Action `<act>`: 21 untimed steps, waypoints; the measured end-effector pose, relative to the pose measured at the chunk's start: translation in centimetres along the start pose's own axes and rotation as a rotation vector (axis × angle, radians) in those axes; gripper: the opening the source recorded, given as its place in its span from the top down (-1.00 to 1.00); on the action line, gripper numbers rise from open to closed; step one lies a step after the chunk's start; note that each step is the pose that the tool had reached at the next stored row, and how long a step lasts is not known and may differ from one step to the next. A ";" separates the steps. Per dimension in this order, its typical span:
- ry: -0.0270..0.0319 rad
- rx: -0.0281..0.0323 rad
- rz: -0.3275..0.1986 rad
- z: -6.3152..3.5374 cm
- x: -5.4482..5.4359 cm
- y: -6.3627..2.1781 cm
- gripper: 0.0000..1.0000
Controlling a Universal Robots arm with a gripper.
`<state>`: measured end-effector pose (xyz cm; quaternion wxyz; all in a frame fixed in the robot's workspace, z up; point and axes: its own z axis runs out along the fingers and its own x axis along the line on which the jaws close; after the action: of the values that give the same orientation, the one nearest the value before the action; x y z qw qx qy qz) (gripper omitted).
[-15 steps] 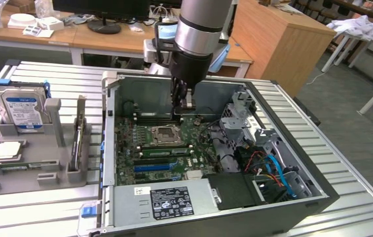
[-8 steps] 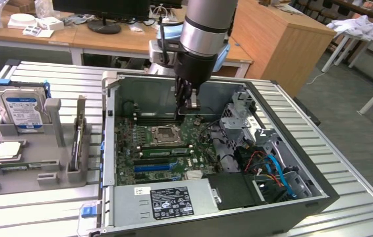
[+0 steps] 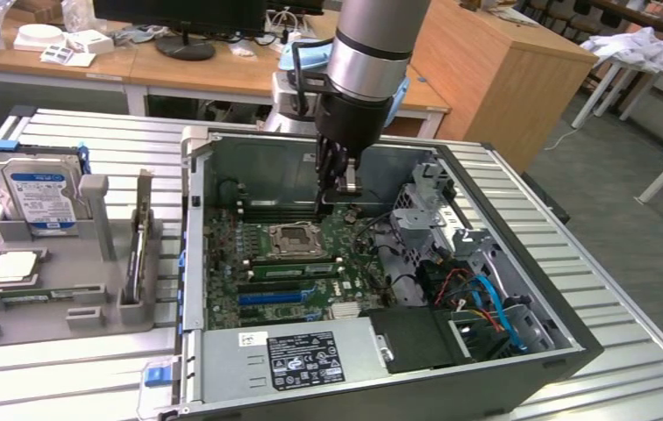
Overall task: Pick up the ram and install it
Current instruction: 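Press down the ram until it locks into place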
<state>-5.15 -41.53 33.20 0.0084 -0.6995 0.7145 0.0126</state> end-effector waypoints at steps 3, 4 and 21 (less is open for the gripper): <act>0.0000 0.0000 0.000 0.00 0.0 0.00 0.80; 0.0000 0.0000 0.000 0.00 0.0 0.00 0.80; -0.0004 0.0022 0.074 0.04 0.0 0.03 0.80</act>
<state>-5.18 -41.53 33.17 0.0088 -0.6724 0.7400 0.0123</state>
